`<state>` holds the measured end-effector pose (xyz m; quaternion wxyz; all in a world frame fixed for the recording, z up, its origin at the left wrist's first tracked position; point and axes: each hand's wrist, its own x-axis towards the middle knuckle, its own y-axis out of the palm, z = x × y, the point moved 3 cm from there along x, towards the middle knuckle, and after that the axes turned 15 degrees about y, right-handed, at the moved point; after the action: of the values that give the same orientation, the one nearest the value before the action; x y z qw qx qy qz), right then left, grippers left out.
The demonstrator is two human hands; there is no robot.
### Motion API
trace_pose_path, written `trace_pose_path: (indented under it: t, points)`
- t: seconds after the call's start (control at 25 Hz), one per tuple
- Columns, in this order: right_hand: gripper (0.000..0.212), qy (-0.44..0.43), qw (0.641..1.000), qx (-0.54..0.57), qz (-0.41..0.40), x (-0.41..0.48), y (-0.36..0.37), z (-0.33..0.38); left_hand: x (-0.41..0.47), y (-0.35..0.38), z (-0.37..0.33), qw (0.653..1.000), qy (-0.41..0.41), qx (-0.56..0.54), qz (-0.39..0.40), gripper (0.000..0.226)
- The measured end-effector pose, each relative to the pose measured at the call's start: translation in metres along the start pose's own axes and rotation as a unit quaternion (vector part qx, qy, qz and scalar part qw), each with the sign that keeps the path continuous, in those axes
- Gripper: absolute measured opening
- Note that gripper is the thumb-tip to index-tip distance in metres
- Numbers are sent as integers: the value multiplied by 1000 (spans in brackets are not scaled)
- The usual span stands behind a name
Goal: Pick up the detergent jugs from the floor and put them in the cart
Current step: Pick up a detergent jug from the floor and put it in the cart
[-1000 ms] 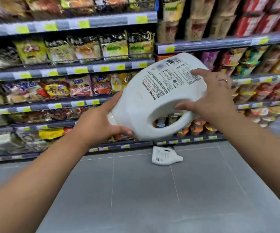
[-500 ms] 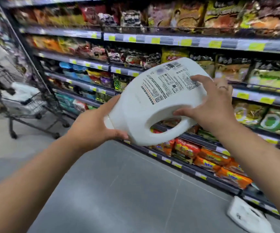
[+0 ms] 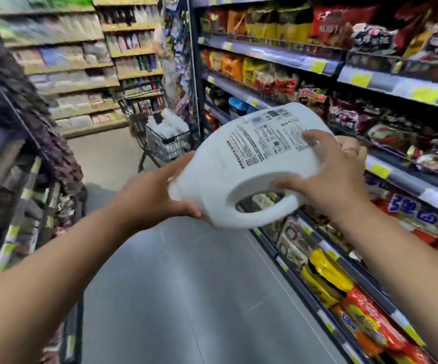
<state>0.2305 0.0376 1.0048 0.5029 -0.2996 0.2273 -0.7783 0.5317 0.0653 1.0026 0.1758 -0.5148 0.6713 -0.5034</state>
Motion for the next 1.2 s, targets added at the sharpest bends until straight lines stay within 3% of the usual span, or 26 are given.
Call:
trace_pose_path:
  t: [0.28,0.44,0.64,0.88,1.2]
  points:
    - [96,-100,989,6,105,161,152,87,70,-31,132,991,-105,10,-78,116]
    - [99,-120,982,-1,144,227,255,133,105,-48,232,989,-131,17,-59,115]
    - [104,-95,982,24,163,305,401,193,167,-89,383,990,-128,25,-53,105]
    - [100,-61,982,8,177,398,519,245,256,-125,517,989,-144,26,-10,105]
    - [104,-52,980,-7,193,570,691,287,401,-121,714,987,-162,-10,1,106]
